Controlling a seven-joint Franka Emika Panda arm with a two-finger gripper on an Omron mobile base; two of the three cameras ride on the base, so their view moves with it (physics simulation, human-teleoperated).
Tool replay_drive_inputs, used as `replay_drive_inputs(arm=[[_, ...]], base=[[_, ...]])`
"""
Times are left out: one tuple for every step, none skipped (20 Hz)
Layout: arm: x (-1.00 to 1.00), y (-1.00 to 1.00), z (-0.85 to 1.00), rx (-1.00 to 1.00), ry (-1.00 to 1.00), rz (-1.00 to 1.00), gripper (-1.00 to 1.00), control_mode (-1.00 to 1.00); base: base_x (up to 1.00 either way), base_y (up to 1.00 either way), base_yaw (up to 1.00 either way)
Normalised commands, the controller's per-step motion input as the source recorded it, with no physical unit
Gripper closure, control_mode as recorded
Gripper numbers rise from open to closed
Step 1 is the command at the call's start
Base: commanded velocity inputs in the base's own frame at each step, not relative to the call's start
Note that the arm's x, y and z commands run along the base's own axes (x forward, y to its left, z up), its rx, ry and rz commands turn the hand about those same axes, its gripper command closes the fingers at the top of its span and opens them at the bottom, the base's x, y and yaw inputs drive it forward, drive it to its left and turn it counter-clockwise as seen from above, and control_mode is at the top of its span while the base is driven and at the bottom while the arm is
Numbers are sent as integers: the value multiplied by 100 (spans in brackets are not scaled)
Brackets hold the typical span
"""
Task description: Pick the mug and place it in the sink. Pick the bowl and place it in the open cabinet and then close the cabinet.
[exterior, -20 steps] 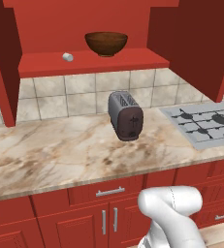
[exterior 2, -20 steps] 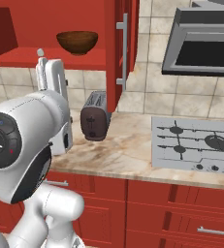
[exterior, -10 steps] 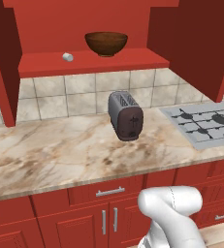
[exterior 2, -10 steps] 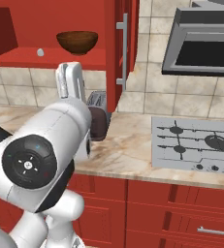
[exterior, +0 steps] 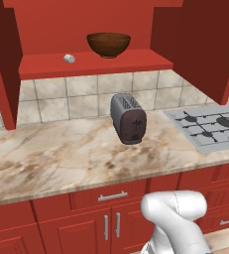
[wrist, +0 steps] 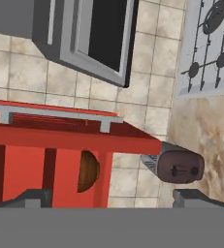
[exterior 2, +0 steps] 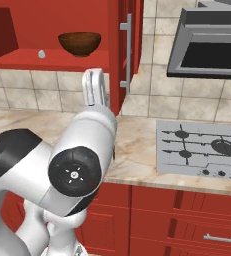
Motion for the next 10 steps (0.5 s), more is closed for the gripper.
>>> replay_drive_inputs(arm=[[31,-28,-16,1,-1,7,-100,-100],[37,-26,-16,2,0,7,-100,-100],[38,-22,-16,3,0,8,-100,-100],[38,-22,-17,4,0,8,-100,-100],[36,-21,-16,3,0,8,-100,-100],[34,-19,-14,3,-1,8,-100,-100],[34,-19,-15,3,-1,8,-100,-100],[39,-15,-18,5,-1,8,-100,-100],[43,-13,-21,5,0,9,-100,-100],[44,-9,-21,7,-1,9,-100,-100]], base=[[0,0,0],[0,0,0],[0,0,0],[0,0,0],[0,0,0],[0,0,0],[0,0,0],[0,0,0],[0,0,0],[0,0,0]])
